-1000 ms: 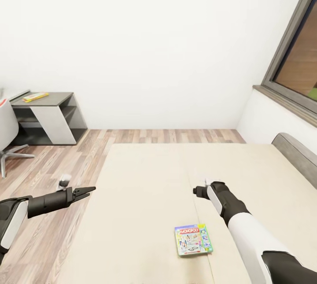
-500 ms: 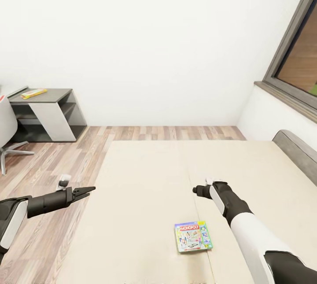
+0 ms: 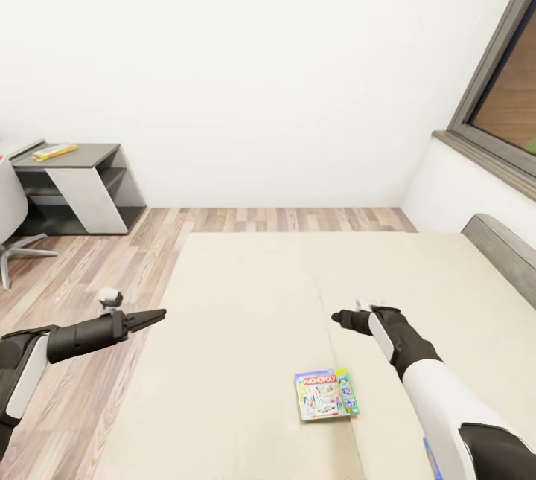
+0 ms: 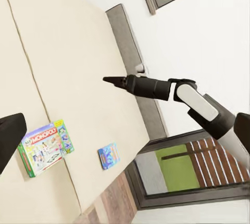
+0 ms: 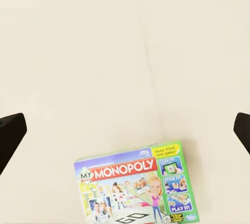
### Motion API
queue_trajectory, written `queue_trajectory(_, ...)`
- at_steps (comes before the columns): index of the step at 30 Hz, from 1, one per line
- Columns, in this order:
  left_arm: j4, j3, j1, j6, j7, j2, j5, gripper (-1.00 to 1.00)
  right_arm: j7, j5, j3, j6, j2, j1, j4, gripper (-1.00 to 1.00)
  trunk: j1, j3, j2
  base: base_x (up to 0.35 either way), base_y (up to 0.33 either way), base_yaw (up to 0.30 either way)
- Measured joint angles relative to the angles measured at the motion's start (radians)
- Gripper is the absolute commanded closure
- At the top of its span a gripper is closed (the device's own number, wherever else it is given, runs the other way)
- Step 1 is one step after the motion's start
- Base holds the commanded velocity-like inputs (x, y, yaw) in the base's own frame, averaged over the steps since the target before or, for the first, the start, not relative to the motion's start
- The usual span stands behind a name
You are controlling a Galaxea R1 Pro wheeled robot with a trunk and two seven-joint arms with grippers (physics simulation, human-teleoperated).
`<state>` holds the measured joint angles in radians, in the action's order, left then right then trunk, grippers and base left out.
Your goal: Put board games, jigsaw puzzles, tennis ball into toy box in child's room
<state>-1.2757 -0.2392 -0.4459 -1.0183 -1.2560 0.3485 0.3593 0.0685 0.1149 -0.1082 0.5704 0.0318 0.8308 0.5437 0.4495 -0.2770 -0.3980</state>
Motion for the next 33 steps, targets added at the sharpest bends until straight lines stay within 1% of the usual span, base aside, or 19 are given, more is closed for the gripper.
queue_trajectory(5,0.000,0.000,0.000,0.004,-0.016,-0.001,-0.002,-1.00,0.030,0.000,-0.009,-0.001,0.009,0.000,-0.002,-1.00,0.000,-0.008,0.000,0.000,0.000,0.000)
queue_trajectory(14,0.001,0.000,0.000,0.004,-0.017,-0.002,-0.005,-1.00,0.035,0.001,-0.013,0.009,0.011,0.000,-0.005,-1.00,0.000,-0.023,0.000,0.000,0.000,0.000)
queue_trajectory(18,0.001,-0.001,0.000,0.004,-0.017,-0.002,-0.006,-1.00,0.034,0.001,-0.013,0.021,0.009,0.000,-0.004,-1.00,0.000,-0.030,0.000,0.000,0.000,0.000)
queue_trajectory(23,0.001,-0.002,0.000,0.004,-0.016,-0.002,-0.006,-1.00,0.035,0.001,-0.013,0.055,0.008,0.000,-0.004,-1.00,0.000,-0.038,0.000,0.000,0.000,0.000)
queue_trajectory(33,0.001,-0.002,0.000,0.005,-0.014,-0.002,-0.007,-1.00,0.035,0.001,-0.013,0.067,0.001,0.000,-0.003,-1.00,0.000,-0.055,0.000,0.000,0.000,0.000)
